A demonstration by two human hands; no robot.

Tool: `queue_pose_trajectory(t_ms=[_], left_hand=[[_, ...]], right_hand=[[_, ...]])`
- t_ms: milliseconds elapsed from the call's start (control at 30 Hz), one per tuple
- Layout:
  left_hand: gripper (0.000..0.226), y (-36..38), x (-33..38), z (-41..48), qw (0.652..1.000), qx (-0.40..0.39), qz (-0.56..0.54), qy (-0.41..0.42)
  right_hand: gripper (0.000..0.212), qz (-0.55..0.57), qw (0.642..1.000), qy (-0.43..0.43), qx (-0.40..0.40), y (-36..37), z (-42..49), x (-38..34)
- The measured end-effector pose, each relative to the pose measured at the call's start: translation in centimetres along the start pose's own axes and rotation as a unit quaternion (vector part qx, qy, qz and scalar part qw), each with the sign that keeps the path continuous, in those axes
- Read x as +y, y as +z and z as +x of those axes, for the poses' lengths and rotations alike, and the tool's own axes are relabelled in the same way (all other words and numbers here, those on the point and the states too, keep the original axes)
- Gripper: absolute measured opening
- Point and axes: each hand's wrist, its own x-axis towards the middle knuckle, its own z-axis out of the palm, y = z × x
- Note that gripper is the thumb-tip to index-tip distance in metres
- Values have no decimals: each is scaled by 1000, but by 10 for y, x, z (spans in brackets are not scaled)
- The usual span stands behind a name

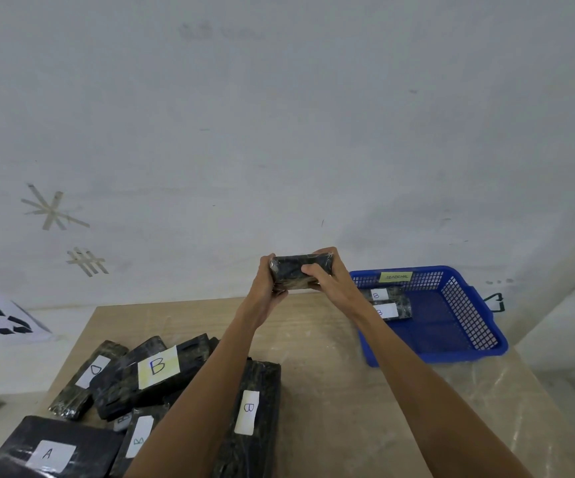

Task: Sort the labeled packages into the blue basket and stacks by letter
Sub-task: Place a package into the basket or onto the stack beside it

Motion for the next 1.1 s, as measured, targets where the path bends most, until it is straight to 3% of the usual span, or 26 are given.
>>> queue_pose_trajectory(t_ms=[200, 367, 500, 600, 733, 800, 867, 1000, 1100], left_hand=[[41, -2, 0, 1, 1000, -3, 30, 1], [39, 0, 3, 2, 999, -6, 36, 2], [43, -4, 1, 9, 998, 17, 54, 6], [64, -10, -8, 19, 996, 66, 61, 26], [133, -14, -13, 24, 991, 94, 93, 36], [142, -14, -16, 26, 987, 102, 112, 44], [128, -14, -17, 25, 985, 98, 133, 56], [79, -7, -22, 20, 981, 113, 135, 81], [57, 4, -26, 15, 981, 117, 125, 87]], right_hand=[[48, 0, 1000, -3, -4, -3, 1, 2], [27, 23, 1000, 3, 0, -5, 4, 2], [39, 63, 998, 26, 11, -12, 2, 0], [45, 92, 995, 37, 24, -20, 0, 4], [48, 92, 995, 26, 40, -33, -3, 9], [47, 92, 995, 16, 47, -39, -3, 13], [41, 116, 991, 31, 56, -44, -3, 16], [30, 151, 984, 68, 63, -55, -2, 20], [42, 117, 989, 67, 62, -70, -2, 28]])
